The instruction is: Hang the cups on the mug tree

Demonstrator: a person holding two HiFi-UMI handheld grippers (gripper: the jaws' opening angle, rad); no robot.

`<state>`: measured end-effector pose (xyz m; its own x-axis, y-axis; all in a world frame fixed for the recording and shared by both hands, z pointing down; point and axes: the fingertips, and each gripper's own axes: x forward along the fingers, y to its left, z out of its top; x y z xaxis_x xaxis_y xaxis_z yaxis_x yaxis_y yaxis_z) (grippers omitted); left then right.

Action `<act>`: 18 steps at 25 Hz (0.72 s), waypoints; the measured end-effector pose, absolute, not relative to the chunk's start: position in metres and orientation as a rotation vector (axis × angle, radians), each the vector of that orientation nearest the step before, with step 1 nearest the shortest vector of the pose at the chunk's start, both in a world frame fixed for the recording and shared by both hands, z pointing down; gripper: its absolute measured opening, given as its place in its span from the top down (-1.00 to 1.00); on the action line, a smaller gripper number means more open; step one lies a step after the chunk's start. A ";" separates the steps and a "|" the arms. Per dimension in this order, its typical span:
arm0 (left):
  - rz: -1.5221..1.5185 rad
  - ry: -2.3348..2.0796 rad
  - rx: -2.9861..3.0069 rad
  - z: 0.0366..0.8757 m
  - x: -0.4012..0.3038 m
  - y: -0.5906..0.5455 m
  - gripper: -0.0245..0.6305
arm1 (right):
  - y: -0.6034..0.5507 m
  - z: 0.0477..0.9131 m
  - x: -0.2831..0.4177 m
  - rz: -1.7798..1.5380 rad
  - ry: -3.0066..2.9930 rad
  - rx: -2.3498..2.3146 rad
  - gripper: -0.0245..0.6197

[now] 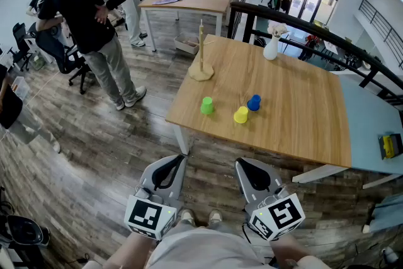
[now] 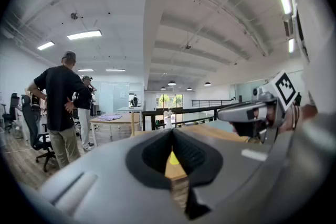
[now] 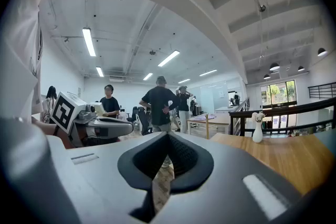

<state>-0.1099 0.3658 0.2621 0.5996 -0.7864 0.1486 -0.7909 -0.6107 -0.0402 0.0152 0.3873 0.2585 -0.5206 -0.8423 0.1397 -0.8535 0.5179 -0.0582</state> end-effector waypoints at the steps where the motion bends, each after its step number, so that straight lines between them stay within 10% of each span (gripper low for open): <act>1: 0.229 -1.354 2.777 0.265 -0.108 0.366 0.92 | 0.387 0.261 0.016 0.184 -2.654 1.487 0.93; 18: 0.204 -1.358 2.810 0.262 -0.080 0.374 0.92 | 0.386 0.275 0.038 0.223 -2.656 1.492 0.92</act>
<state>-0.0797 0.3744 0.2622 0.6146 -0.7791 0.1236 -0.7810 -0.6230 -0.0436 0.0384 0.3864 0.2749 -0.5200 -0.8414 0.1469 -0.8542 0.5132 -0.0842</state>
